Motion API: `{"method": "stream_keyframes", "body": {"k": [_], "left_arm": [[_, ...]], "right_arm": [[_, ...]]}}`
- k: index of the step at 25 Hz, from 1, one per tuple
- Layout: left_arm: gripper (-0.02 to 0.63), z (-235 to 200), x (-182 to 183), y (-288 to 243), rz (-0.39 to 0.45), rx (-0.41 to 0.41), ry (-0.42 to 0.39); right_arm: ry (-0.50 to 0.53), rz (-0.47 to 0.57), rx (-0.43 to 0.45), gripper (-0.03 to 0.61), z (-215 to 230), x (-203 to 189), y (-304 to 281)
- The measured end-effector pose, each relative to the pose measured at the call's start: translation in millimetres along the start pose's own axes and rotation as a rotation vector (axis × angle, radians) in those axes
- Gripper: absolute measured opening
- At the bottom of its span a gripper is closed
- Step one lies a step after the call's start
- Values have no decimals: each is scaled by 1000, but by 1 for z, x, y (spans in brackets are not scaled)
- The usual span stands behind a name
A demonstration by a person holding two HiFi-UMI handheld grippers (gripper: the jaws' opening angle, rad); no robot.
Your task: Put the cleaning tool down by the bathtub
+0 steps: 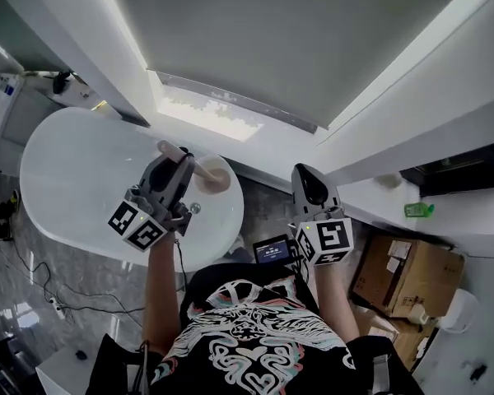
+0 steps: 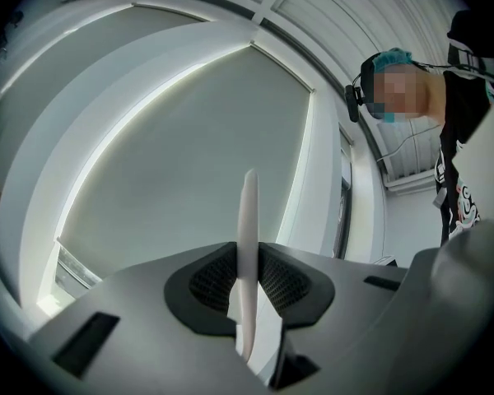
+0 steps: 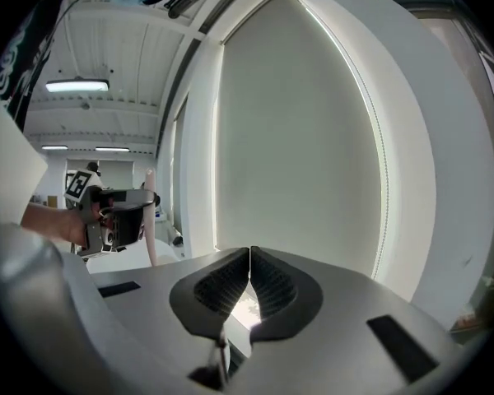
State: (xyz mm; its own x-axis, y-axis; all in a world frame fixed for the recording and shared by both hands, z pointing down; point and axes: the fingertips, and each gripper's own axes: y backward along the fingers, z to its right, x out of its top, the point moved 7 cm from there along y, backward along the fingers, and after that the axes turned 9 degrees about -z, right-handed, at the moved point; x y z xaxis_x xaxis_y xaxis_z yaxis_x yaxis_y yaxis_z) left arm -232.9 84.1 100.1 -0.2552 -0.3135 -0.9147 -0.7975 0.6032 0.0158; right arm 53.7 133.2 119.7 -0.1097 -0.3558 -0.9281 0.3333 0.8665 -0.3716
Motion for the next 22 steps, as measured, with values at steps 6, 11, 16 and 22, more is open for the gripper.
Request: {"method": "stream_keyframes", "body": {"k": [6, 11, 16, 22], "left_arm": [[84, -23, -1, -18, 38, 31, 49], [84, -42, -7, -35, 43, 90, 79], [84, -80, -17, -83, 1, 141, 90], [84, -86, -18, -99, 25, 162, 112]], "right_arm": [[-17, 5, 36, 28, 12, 3, -25], [14, -8, 79, 28, 28, 6, -59], [20, -53, 163, 28, 66, 2, -125], [4, -72, 212, 28, 76, -3, -153]]}}
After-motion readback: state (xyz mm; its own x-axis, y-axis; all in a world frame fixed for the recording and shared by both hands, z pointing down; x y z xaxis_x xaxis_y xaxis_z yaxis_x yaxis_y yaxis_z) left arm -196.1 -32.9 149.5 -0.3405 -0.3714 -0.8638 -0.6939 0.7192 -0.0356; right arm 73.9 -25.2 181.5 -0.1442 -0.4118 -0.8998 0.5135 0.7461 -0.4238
